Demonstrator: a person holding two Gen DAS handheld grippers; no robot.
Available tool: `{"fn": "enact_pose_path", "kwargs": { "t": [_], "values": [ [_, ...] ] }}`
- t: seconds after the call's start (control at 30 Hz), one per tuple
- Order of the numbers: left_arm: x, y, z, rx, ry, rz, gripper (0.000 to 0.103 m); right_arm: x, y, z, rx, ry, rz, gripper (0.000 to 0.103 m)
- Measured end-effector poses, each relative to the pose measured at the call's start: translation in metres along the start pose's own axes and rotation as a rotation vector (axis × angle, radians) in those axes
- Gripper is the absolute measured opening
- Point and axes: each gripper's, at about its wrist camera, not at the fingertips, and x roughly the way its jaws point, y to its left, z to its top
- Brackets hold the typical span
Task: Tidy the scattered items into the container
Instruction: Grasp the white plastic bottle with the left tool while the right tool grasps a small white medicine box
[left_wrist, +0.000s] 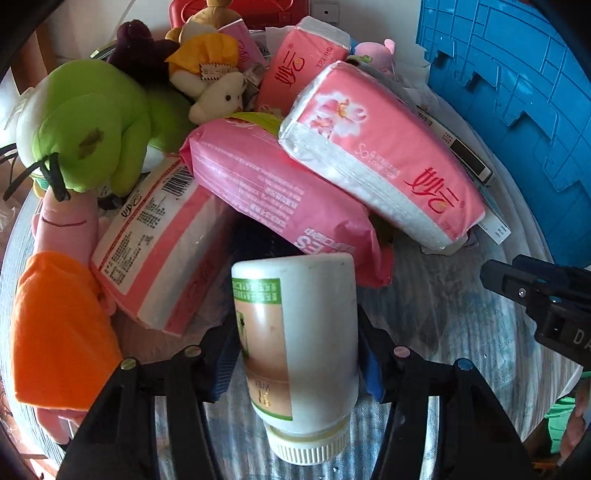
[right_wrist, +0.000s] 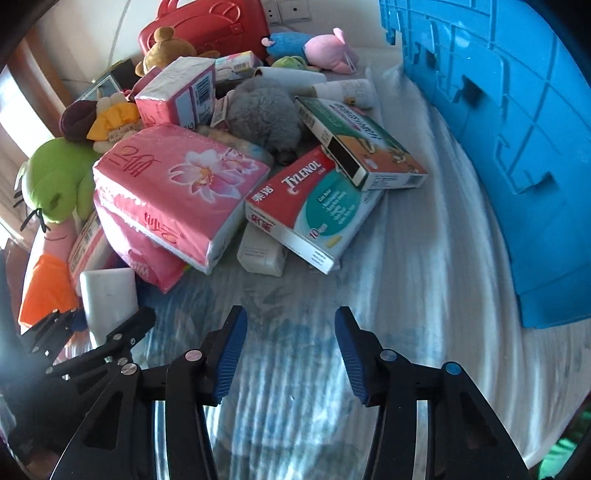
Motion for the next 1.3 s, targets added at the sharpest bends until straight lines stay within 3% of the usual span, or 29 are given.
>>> {"fn": "enact_pose_path", "kwargs": {
  "t": [0.07, 0.23, 0.27, 0.3, 0.37, 0.4, 0.47, 0.5, 0.73, 0.87, 1.0, 1.17, 1.23, 1.3],
  "values": [
    [0.003, -0.002, 0.002, 0.016, -0.001, -0.002, 0.055, 0.010, 0.004, 0.008, 0.008, 0.003, 0.016, 0.070],
    [0.010, -0.005, 0.004, 0.013, 0.006, -0.027, 0.053, 0.035, 0.017, 0.020, -0.025, 0.005, -0.008, 0.070],
    [0.011, -0.006, 0.005, 0.017, 0.006, -0.027, 0.052, 0.041, 0.019, 0.020, -0.033, 0.013, -0.008, 0.062],
    [0.011, -0.008, 0.005, 0.020, 0.006, -0.027, 0.052, 0.047, 0.020, 0.019, -0.042, 0.021, -0.014, 0.043],
    [0.011, -0.010, 0.004, 0.024, 0.001, -0.030, 0.051, 0.045, 0.023, 0.013, -0.071, 0.007, -0.052, 0.033],
    [0.010, -0.012, 0.003, 0.025, -0.002, -0.031, 0.051, 0.044, 0.023, 0.010, -0.078, 0.013, -0.055, 0.021],
    [0.008, -0.017, 0.001, 0.029, -0.004, -0.036, 0.051, 0.037, 0.018, 0.000, -0.072, 0.036, -0.038, 0.005],
    [0.006, -0.020, -0.001, 0.031, -0.004, -0.041, 0.051, 0.032, 0.014, -0.007, -0.072, 0.047, -0.030, 0.005],
    [-0.002, -0.042, -0.015, 0.038, 0.007, -0.057, 0.051, 0.002, 0.001, -0.049, -0.097, 0.087, -0.023, 0.007],
    [-0.011, -0.050, -0.008, 0.036, -0.019, -0.064, 0.051, -0.005, -0.003, -0.038, -0.053, 0.023, -0.010, 0.030],
    [-0.032, -0.051, 0.006, 0.026, -0.093, -0.075, 0.051, -0.013, 0.001, -0.030, -0.043, -0.015, 0.017, 0.032],
    [-0.044, -0.021, 0.024, 0.021, -0.154, -0.083, 0.051, -0.004, 0.004, -0.025, -0.007, -0.018, 0.035, 0.032],
    [-0.045, -0.017, 0.026, 0.025, -0.159, -0.085, 0.051, 0.002, 0.008, -0.014, -0.002, -0.033, 0.033, 0.041],
    [-0.049, -0.007, 0.024, 0.029, -0.158, -0.089, 0.051, 0.013, 0.009, -0.003, -0.010, -0.046, 0.045, 0.058]
  ]
}}
